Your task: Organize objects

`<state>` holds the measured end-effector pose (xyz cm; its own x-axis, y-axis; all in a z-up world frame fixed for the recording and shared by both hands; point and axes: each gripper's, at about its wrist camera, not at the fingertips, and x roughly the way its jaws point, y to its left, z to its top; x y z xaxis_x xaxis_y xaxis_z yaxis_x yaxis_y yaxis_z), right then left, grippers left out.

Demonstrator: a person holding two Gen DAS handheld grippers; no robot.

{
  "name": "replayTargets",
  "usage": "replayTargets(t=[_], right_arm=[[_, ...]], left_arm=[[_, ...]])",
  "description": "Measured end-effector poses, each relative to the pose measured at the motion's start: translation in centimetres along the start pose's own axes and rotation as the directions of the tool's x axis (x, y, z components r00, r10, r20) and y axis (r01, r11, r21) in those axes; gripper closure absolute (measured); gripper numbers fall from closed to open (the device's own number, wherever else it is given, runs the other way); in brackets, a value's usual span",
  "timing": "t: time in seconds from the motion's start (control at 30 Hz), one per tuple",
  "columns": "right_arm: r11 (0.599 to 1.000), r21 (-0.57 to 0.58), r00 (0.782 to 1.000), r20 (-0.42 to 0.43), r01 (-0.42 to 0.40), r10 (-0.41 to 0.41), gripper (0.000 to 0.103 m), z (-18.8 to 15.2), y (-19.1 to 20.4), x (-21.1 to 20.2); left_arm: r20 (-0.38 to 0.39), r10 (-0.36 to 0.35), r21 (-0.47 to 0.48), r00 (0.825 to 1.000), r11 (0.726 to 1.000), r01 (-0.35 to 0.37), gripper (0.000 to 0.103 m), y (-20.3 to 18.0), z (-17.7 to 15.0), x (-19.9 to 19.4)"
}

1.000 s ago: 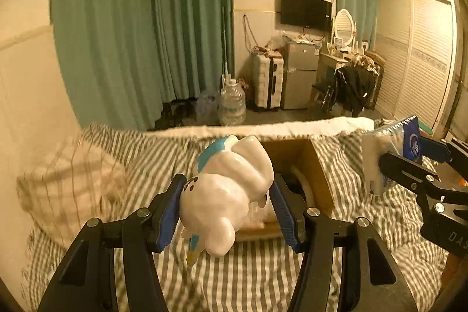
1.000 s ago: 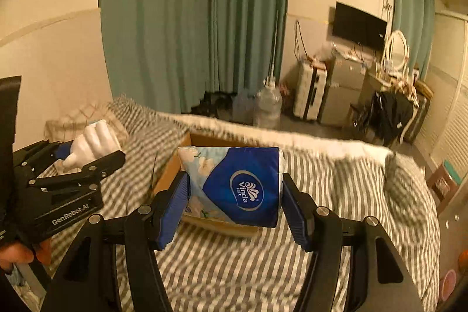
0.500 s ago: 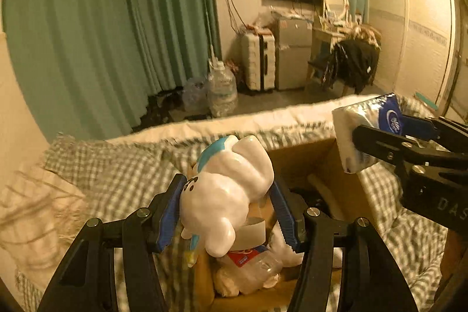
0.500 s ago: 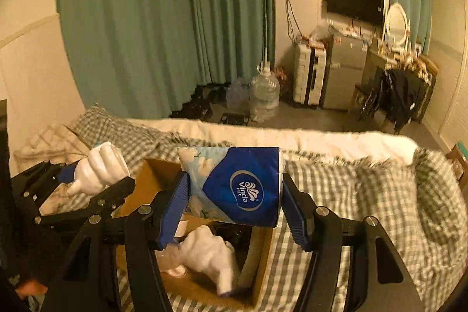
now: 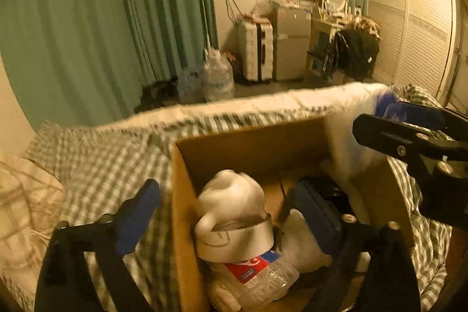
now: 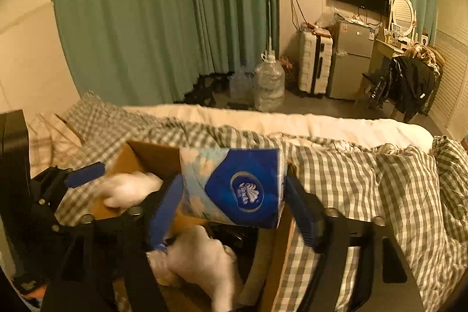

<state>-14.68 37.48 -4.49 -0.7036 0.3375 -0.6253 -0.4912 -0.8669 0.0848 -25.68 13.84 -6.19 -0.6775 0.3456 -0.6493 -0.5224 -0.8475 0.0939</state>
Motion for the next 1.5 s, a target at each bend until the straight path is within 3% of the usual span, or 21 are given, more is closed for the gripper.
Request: replayTargets(t=[0.17, 0.23, 0.43, 0.63, 0.87, 1.0, 1.17, 1.23, 1.43, 1.5], right_arm=[[0.999, 0.016, 0.998, 0.053, 0.029, -0.03, 0.017, 1.2, -0.1, -3.9], [0.999, 0.018, 0.996, 0.083, 0.041, -0.043, 0.015, 1.7, -0.2, -6.2], [0.993, 0.011, 0.967, 0.228, 0.114, -0.114, 0.0, 2.7, 0.4, -16.2], [0.992, 0.032, 0.934, 0.337, 0.119, -0.123, 0.0, 1.7, 1.2, -25.6], [0.986, -0.004, 0.906, 0.396, 0.168, -0.152, 0.0, -1.4, 1.3, -31.4], [0.986, 0.003, 0.903, 0.403, 0.165, -0.152, 0.0, -3.5, 0.4, -32.3], [0.975, 0.013, 0.895, 0.394, 0.221, -0.209, 0.0, -7.1, -0.7, -30.0], [0.979, 0.023, 0.907, 0.373, 0.201, -0.195, 0.0, -8.0, -1.3, -28.4], [0.984, 0.008, 0.941, 0.292, 0.178, -0.173, 0.0, -9.9, -2.4, -23.3], [0.984, -0.003, 0.944, 0.281, 0.178, -0.17, 0.0, -10.2, -2.5, -22.6]], left_arm=[[0.022, 0.013, -0.022, 1.0, 1.0, -0.012, 0.005, 1.0, 1.6, -4.5], [0.055, 0.03, -0.022, 0.998, 0.999, -0.029, 0.001, 1.4, 2.2, -7.4], [0.171, 0.078, -0.04, 0.982, 0.997, -0.072, 0.0, 1.6, 3.8, -17.7], [0.27, 0.133, -0.051, 0.954, 0.991, -0.124, 0.0, 1.1, 3.1, -26.2], [0.315, 0.165, -0.107, 0.935, 0.985, -0.138, 0.0, -0.4, 0.2, -30.4], [0.341, 0.186, -0.153, 0.921, 0.978, -0.141, 0.0, -1.2, -2.1, -30.8], [0.395, 0.166, -0.202, 0.903, 0.975, -0.091, 0.0, -2.5, -5.6, -29.6], [0.396, 0.177, -0.197, 0.901, 0.975, -0.105, 0.0, -3.1, -7.0, -28.3], [0.33, 0.206, -0.171, 0.921, 0.973, -0.156, 0.0, -4.2, -8.9, -24.1], [0.306, 0.194, -0.183, 0.932, 0.973, -0.142, 0.0, -4.0, -9.2, -23.2]])
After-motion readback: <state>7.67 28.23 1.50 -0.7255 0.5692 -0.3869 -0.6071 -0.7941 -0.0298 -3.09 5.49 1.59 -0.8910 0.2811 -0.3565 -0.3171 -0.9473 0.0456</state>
